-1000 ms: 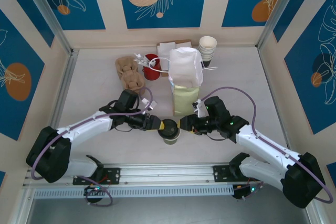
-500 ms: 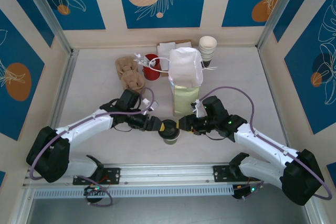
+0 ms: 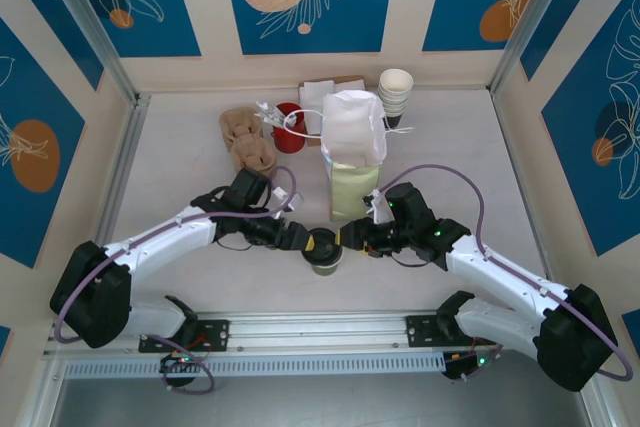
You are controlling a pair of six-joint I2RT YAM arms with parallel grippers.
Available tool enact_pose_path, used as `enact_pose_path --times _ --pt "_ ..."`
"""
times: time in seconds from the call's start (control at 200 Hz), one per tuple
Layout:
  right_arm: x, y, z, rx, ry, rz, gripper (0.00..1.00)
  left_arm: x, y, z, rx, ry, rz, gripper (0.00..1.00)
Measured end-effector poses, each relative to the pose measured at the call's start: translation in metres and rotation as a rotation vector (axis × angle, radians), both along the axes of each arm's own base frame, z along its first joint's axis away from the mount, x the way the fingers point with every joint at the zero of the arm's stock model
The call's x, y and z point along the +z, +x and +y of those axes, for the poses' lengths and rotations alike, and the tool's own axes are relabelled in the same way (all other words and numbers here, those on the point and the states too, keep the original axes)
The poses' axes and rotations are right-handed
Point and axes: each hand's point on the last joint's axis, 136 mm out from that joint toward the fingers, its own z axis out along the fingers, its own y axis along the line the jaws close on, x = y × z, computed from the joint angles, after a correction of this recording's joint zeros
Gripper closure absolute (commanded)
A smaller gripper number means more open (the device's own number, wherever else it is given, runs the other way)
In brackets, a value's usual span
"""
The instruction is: Pack the takeout coffee
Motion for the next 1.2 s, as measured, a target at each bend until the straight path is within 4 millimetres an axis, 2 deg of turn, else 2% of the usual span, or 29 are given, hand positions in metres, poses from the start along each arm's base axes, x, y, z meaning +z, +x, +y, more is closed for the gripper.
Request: enact_pose_path --times 0.145,0.35,0.695,0.955,1.2 --pt "-0.001 -0.001 -0.001 -0.002 -0.006 0.004 0.51 0.004 -0.005 -0.009 -0.037 0.002 -0.016 0.39" --pt "-0.002 -0.001 -0.003 -0.009 -0.014 0.002 0.51 0.005 -0.005 -0.011 -0.049 0.022 -0.027 0.38" --pt "-0.003 -0.001 -0.004 -0.012 -0.022 0.007 0.51 0.000 -0.003 -0.006 -0.045 0.062 -0.041 0.28" --pt "0.002 0.000 -0.003 -0.008 -0.018 -0.005 0.49 -0.001 0.002 -0.007 -0.028 0.068 -0.062 0.27" --pt "0.003 0.000 -0.001 -0.001 -0.019 -0.012 0.49 0.008 0.013 -0.008 0.015 0.056 -0.126 0.29"
